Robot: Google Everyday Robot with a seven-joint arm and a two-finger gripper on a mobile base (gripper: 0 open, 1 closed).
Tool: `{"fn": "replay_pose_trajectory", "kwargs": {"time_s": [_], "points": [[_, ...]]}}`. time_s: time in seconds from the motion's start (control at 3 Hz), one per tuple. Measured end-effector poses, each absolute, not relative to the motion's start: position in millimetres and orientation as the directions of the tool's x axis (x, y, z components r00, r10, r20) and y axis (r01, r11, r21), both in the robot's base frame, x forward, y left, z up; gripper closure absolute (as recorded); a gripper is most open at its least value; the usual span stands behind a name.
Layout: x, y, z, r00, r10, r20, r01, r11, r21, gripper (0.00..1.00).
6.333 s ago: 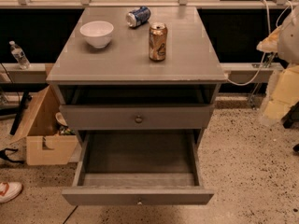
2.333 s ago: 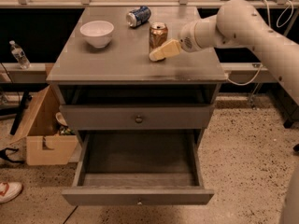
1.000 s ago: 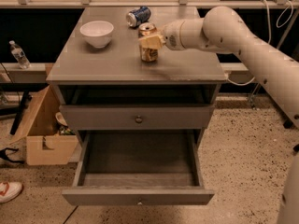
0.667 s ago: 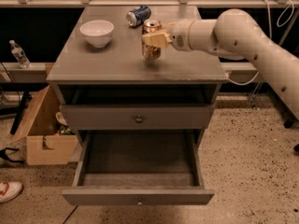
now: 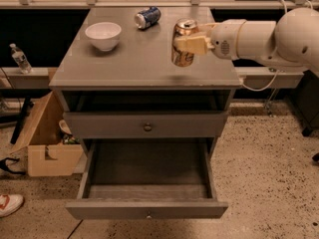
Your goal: Place orange can into middle drawer
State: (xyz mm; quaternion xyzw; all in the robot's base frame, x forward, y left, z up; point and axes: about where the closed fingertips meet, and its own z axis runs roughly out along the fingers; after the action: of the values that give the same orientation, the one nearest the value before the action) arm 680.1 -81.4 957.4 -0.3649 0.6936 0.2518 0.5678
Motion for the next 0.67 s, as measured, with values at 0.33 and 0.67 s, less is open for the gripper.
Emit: {"fn": "replay_pose_trajectory", "kwargs": {"time_s": [0.33, 0.67], "points": [[679.1, -78.2, 955.7, -0.092, -0.223, -0.97, -0.798, 0.599, -0.062, 1.0], [667.1, -65.6, 952.1, -0.098, -0.258, -0.961, -0.829, 0.555, -0.065, 1.0]]}}
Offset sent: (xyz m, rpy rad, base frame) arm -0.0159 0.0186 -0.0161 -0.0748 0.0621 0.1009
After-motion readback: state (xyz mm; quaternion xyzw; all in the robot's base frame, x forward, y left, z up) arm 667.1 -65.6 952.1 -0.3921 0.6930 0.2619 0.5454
